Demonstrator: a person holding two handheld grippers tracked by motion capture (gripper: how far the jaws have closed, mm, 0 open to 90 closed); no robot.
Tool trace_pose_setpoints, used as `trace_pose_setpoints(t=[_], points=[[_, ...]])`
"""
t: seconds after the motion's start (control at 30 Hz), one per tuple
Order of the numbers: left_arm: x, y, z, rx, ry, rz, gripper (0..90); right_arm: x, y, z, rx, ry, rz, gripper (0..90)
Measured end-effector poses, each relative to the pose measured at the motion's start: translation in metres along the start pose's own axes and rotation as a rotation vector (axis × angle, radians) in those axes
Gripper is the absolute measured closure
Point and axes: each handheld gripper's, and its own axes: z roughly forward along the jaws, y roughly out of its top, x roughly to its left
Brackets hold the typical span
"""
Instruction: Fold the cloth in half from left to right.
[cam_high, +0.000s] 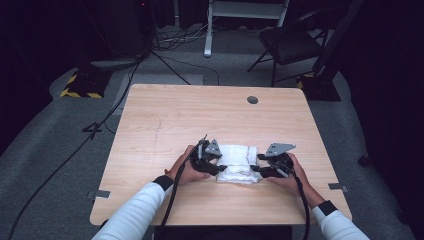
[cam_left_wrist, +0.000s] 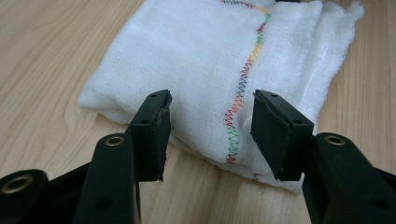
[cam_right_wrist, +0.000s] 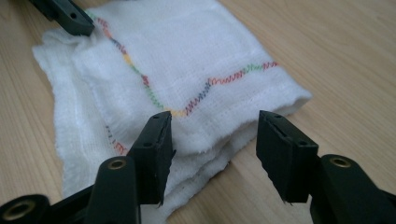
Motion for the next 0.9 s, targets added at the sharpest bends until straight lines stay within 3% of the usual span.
trace_pose_setpoints(t=[0.07,0.17,0.4,0.67,0.9], points=[[0.001,-0.002,0.001,0.009,-0.017,-0.013,48.6,0.000,-0.002,0.002,0.012,0.011,-0.005,46.4],[-0.003,-0.006,0.005,0.013,-0.009,-0.012,48.5,0.000,-0.005,0.005,0.027,0.031,0.000,46.8],[-0.006,-0.010,0.004,0.010,-0.012,-0.034,48.9,0.000,-0.009,0.006,0.013,0.069,0.025,51.7],[-0.010,-0.014,0.000,0.020,-0.013,-0.038,48.8,0.007,-0.008,0.006,0.013,0.041,0.004,53.4],[-0.012,-0.013,-0.003,0.036,-0.011,0.001,48.4,0.010,-0.006,0.006,0.016,0.034,-0.007,54.1]])
